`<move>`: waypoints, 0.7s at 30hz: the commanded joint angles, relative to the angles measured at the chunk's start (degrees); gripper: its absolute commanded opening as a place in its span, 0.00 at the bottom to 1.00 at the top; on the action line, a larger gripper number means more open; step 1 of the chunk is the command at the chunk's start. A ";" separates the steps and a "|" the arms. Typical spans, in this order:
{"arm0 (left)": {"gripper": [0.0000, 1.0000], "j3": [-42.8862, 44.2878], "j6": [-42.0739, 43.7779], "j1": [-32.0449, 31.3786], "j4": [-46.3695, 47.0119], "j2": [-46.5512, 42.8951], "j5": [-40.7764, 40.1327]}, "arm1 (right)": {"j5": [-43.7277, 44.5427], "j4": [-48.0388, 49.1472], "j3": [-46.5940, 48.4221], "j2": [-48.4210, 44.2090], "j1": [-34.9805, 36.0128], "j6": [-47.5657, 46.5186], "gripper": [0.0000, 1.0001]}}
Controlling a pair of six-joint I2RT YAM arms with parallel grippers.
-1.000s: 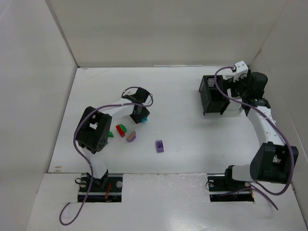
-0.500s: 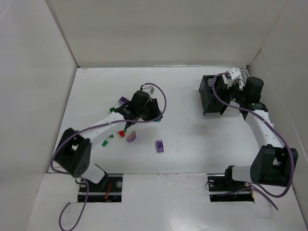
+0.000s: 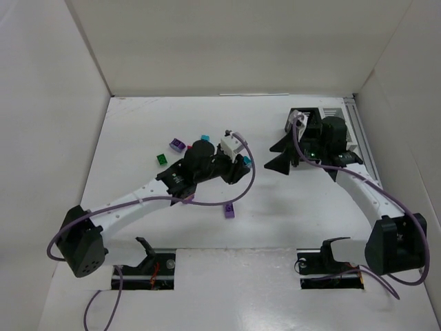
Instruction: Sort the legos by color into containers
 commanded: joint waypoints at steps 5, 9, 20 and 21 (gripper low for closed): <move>0.00 4.59 6.48 -7.41 -1.65 3.68 -14.85 | -3.75 2.68 4.46 -3.36 2.49 9.52 1.00; 0.00 4.07 8.59 -13.04 1.51 3.68 -25.49 | -2.09 2.68 4.46 -1.35 5.12 13.04 1.00; 0.00 4.07 11.05 -19.02 7.31 7.19 -42.28 | 4.95 2.68 4.46 -0.81 8.12 18.68 0.94; 0.00 4.07 11.05 -19.03 8.28 7.20 -42.30 | 4.95 2.68 3.76 -0.81 8.12 18.68 0.93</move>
